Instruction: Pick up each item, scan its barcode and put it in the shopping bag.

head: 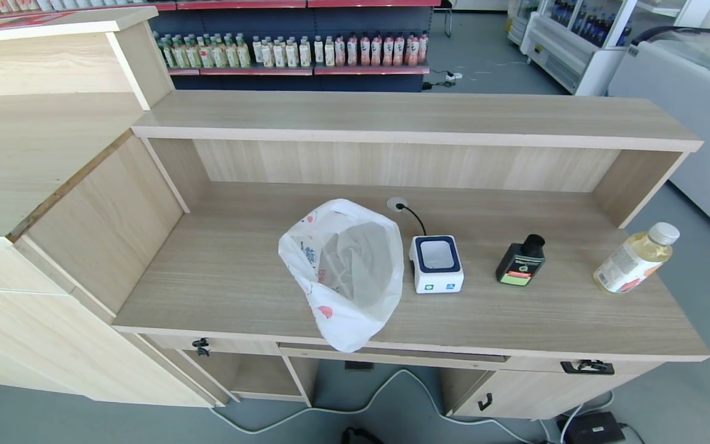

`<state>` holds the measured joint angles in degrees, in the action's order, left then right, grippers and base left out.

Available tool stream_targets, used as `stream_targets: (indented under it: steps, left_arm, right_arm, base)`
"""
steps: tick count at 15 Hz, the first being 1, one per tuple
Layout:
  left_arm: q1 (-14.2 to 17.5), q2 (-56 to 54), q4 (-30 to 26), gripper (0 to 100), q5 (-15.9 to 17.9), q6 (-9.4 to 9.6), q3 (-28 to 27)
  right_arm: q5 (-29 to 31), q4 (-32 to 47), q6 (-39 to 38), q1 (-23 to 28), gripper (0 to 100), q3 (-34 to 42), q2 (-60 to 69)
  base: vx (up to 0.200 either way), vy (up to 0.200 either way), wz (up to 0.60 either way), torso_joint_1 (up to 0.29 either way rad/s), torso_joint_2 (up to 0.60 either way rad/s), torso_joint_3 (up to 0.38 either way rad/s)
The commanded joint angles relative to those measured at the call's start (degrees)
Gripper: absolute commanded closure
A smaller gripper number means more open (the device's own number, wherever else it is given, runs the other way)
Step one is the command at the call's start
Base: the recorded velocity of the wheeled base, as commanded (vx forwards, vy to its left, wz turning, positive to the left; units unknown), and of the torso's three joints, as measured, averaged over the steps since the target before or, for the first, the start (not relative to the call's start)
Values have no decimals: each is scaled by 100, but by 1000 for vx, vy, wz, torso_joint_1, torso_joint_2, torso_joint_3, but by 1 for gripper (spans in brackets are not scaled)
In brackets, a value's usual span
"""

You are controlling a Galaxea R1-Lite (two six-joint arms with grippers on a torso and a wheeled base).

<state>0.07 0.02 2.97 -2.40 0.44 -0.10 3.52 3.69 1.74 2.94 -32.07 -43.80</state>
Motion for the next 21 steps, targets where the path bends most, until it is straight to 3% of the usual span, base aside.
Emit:
stream_targets:
  steps: [1,3,6,9,17,21]
  left_arm:
    - [1,-2,1,0,-6,0,1]
    - [10,-2,1,0,-6,0,1]
    - [1,-2,1,0,-6,0,1]
    - [1,-2,1,0,-6,0,1]
    - [1,-2,1,0,-6,0,1]
    - [1,-2,1,0,3,0,1]
  right_arm:
    - [-106,-703,10,480,0,-106,-1763]
    - [-115,-1345,379,1016,0,-396,-3187]
    - [-361,-1503,1012,1438,0,-1301,-4550]
    - [-493,-1670,1003,1438,0,-2251,-5622]
    - [-1469,-1653,1144,1130,0,-3077,-6545]
    - [-1583,-1644,1311,849,0,-3270,-6791]
  base:
    - [0,0,0,0,0,0]
    - [0,0,0,0,0,0]
    - [0,0,0,0,0,0]
    - [0,0,0,0,0,0]
    - [0,0,0,0,0,0]
    - [0,0,0,0,0,0]
